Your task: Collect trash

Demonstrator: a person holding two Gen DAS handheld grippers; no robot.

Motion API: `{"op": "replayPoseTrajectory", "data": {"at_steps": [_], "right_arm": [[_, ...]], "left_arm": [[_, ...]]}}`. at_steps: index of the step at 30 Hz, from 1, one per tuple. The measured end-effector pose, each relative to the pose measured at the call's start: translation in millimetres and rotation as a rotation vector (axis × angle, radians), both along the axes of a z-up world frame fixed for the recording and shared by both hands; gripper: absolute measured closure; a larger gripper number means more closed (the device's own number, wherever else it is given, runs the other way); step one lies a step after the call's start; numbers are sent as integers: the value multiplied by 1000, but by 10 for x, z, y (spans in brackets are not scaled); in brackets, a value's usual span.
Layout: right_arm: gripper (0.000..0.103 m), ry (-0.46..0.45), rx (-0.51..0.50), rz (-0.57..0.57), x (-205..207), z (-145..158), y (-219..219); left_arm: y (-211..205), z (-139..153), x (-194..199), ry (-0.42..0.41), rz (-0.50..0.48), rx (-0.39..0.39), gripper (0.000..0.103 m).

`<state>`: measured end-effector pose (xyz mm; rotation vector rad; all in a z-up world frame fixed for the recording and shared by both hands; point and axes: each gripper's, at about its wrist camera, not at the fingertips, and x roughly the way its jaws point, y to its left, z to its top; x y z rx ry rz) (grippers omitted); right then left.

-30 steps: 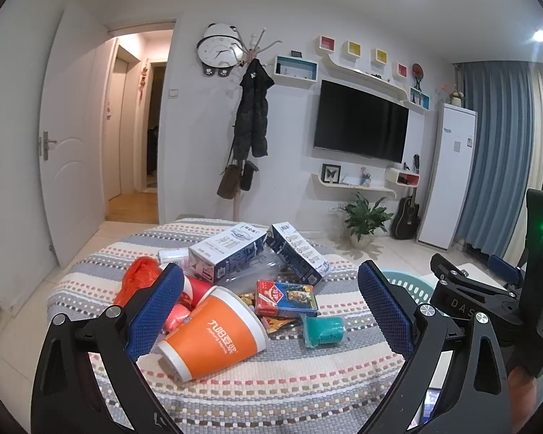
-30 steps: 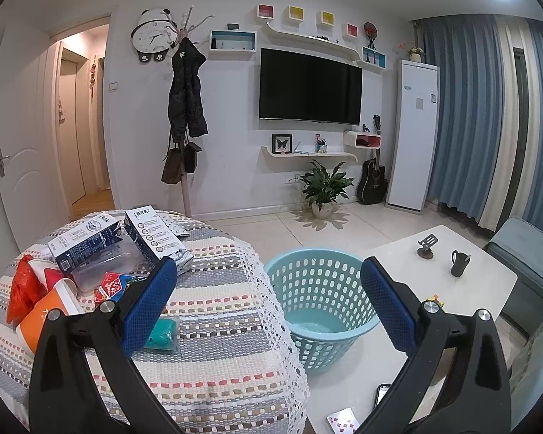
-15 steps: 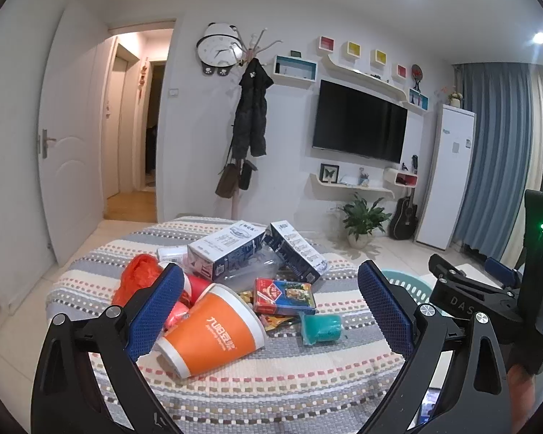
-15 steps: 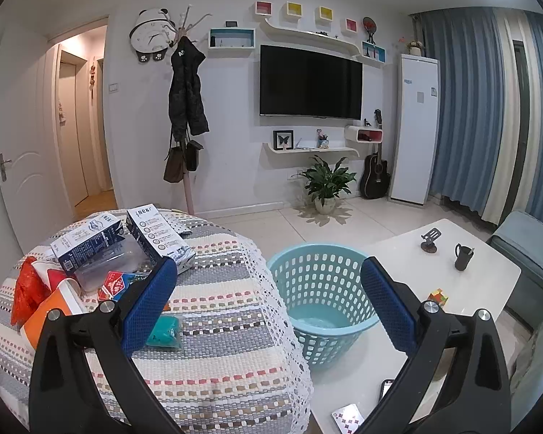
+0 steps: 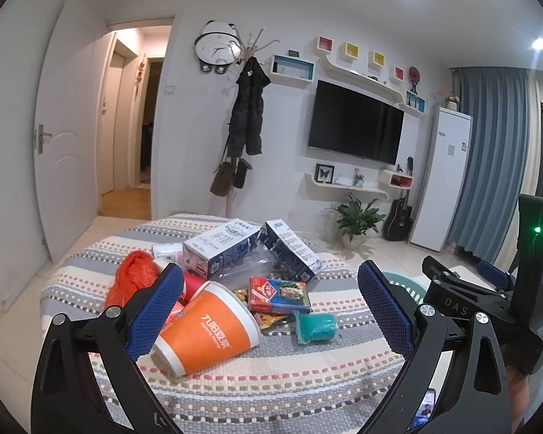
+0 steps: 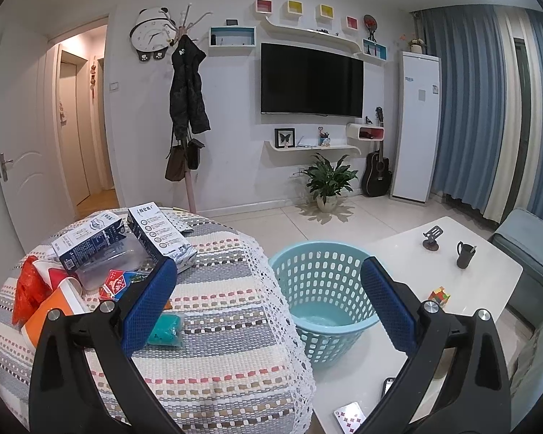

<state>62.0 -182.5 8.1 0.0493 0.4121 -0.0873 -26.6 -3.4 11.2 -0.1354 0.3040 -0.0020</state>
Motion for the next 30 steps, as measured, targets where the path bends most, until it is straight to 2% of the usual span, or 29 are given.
{"op": "replayPoseTrajectory", "data": {"at_steps": [23,27,30], "right_arm": [[6,-6,-8,10,10,27,61],[7,-4,-6,9,18,21,68],[7,2,-4,11,42,0,96]], "left_arm": [[67,-26,22,-2,-3,-14,9],[108,-27,30,2,22,9,9],[245,-10,32,3,54,-8,9]]}}
